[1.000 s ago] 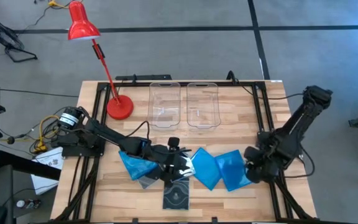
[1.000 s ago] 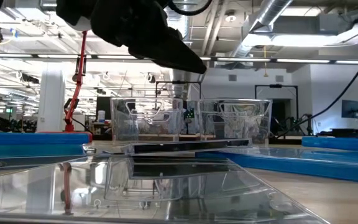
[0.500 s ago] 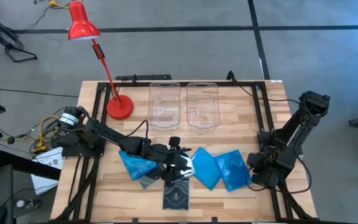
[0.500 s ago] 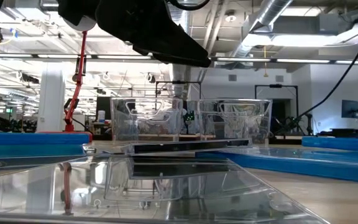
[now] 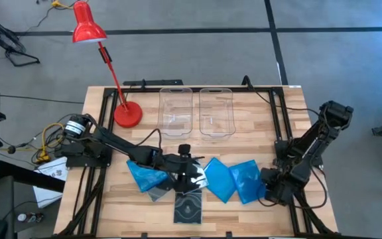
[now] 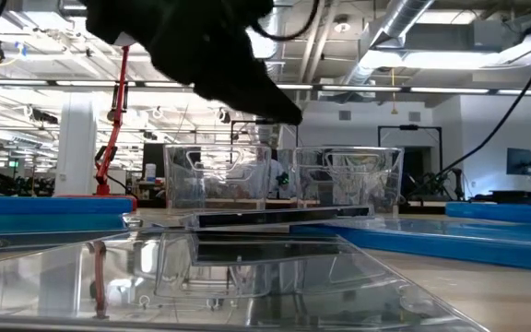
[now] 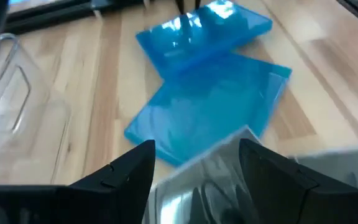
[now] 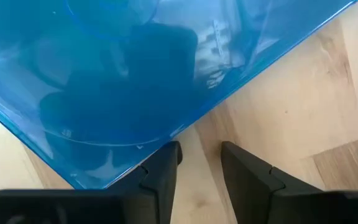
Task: Pick & place jewel cases by type
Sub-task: Put the right blue cd case into the right transparent bin
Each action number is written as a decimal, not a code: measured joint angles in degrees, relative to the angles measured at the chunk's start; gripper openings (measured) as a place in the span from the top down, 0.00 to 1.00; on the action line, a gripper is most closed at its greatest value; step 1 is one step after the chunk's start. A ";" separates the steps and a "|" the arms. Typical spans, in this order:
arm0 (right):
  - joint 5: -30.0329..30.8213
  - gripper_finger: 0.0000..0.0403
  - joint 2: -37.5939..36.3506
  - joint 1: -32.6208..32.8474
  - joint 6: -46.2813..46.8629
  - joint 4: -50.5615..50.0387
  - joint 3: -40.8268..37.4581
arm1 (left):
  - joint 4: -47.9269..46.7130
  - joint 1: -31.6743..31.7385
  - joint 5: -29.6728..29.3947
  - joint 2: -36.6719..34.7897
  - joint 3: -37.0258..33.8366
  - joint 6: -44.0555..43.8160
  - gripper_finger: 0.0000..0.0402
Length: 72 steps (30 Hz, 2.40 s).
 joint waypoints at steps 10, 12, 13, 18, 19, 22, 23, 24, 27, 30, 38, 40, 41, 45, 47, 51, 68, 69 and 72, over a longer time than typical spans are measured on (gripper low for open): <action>3.16 0.70 -0.16 -5.83 -9.46 0.91 -0.03 | 2.08 -0.05 2.38 3.43 0.33 -0.66 0.44; 3.95 0.70 -0.16 -7.02 -11.67 1.37 -0.07 | 2.21 -0.04 2.41 3.46 0.19 -0.33 0.44; 4.54 0.70 -0.12 -7.45 -12.87 1.77 -0.09 | 2.67 -0.05 2.56 3.46 0.21 -0.20 0.44; 8.89 0.70 0.02 -9.61 -17.43 4.54 -0.33 | 2.49 0.06 1.91 3.87 0.23 0.02 0.44; 10.52 0.70 0.06 -10.10 -18.16 5.44 -0.38 | 2.98 0.17 1.88 3.99 0.24 0.04 0.44; 12.02 0.70 0.06 -11.77 -21.05 7.65 -0.36 | 2.69 0.20 1.85 4.21 0.25 0.08 0.44; 11.84 0.70 0.06 -12.32 -22.29 8.65 -0.36 | 2.72 0.24 1.82 4.23 0.25 0.29 0.44; 11.55 0.70 0.04 -12.86 -23.46 9.40 -0.33 | 2.85 0.26 1.75 4.23 0.25 0.61 0.44; 10.93 0.70 0.03 -14.28 -25.28 9.48 -0.31 | 2.83 0.26 -0.05 4.23 0.25 1.96 0.44; 10.36 0.70 -0.01 -14.78 -24.46 7.24 -0.31 | 2.77 0.12 -3.25 4.23 0.25 5.41 0.44; 11.38 0.70 -5.58 -14.68 -9.85 -3.32 -0.29 | 4.16 0.00 -3.85 4.23 0.27 10.33 0.44; 11.50 0.70 -8.91 -14.68 -5.16 -5.71 -0.29 | 4.14 0.00 -3.84 4.23 0.27 10.25 0.44; 12.34 0.70 -10.83 -14.66 -2.83 -6.85 -0.29 | 4.15 0.00 -3.84 4.23 0.27 10.20 0.44; 18.51 0.70 -19.41 -14.75 4.74 -7.40 -0.27 | 4.93 0.00 -3.82 4.23 0.27 10.11 0.44; 19.27 0.70 -22.95 -15.31 5.44 -6.03 -0.23 | 5.69 0.00 -3.80 4.23 0.27 10.12 0.44; 20.42 0.70 -25.87 -17.32 5.51 -4.37 -0.20 | 5.79 -0.21 -3.75 4.23 0.27 10.14 0.44; 16.63 0.70 -11.89 -27.26 -0.35 4.87 -0.20 | 8.96 -1.77 -3.73 4.23 0.27 11.25 0.44; 16.75 0.70 -11.83 -27.38 -0.17 4.83 -0.23 | 8.82 -1.75 -3.71 4.23 0.27 11.12 0.44; 16.79 0.68 -11.88 -27.79 0.07 5.24 -0.23 | 8.68 -1.75 -3.08 4.23 0.27 10.55 0.44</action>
